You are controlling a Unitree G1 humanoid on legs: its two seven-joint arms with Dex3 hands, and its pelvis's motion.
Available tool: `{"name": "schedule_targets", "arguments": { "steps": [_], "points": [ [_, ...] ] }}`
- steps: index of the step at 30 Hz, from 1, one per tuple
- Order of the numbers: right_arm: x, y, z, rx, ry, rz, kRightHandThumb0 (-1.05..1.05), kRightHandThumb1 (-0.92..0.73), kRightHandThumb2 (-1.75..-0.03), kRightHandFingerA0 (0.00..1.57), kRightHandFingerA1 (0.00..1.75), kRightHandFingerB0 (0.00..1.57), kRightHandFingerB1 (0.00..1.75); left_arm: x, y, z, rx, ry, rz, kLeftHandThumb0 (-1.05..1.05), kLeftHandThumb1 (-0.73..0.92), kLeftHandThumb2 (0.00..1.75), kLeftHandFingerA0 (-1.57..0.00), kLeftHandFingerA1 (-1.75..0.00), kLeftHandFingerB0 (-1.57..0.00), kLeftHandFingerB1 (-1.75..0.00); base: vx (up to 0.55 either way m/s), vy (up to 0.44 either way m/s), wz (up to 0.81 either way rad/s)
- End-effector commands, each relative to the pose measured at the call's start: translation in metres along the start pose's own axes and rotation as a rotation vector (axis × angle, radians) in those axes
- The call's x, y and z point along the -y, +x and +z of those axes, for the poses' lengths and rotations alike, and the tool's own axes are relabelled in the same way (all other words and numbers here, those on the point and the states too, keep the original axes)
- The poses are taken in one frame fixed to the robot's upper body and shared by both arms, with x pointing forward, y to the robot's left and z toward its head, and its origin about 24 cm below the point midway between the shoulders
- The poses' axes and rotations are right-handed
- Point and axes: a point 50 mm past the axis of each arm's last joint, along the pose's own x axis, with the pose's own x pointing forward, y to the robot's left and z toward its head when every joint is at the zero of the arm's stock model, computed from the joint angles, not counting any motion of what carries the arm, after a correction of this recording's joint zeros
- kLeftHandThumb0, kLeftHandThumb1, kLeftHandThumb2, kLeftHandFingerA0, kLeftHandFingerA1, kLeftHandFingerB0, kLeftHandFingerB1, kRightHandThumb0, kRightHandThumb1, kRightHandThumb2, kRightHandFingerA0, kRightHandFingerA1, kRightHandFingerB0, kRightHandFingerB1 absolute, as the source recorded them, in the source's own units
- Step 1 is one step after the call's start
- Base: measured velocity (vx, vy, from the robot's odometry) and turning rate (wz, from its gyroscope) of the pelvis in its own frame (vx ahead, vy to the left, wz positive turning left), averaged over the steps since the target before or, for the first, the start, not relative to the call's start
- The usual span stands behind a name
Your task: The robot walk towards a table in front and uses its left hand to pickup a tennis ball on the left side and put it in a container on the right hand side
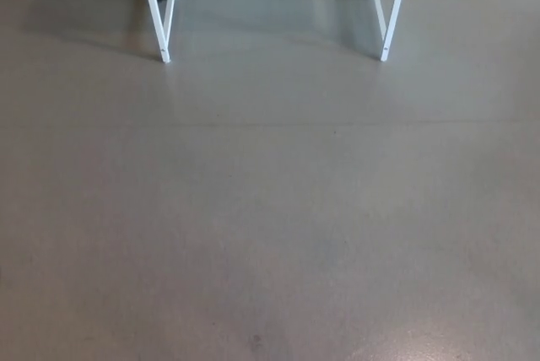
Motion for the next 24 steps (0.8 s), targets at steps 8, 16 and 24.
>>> {"name": "schedule_targets", "arguments": {
  "steps": [8,16,24],
  "points": [
    [0.019,-0.001,-0.014,-0.015,0.045,-0.055,-0.34,-0.54,-0.56,0.56,0.41,0.30,0.32,-0.012,-0.008,-0.001,0.112,0.019,0.016,-0.21,0.67,0.60,-0.40,-0.34,-0.29,-0.31,0.00,0.000,0.00],
    [0.014,-0.001,-0.016,-0.021,0.111,-0.023,-0.34,-0.53,-0.56,0.56,0.42,0.31,0.33,-0.012,-0.009,-0.005,0.111,-0.060,0.022,-0.25,0.64,0.59,-0.35,-0.33,-0.27,-0.30,-0.01,-0.005,0.13],
    [0.015,-0.001,-0.013,0.009,0.117,-0.007,-0.36,-0.53,-0.56,0.55,0.42,0.31,0.33,-0.006,-0.006,0.004,0.175,-0.093,0.006,-0.28,0.63,0.64,-0.28,-0.33,-0.25,-0.32,0.05,0.126,-0.09]
  ]
}}
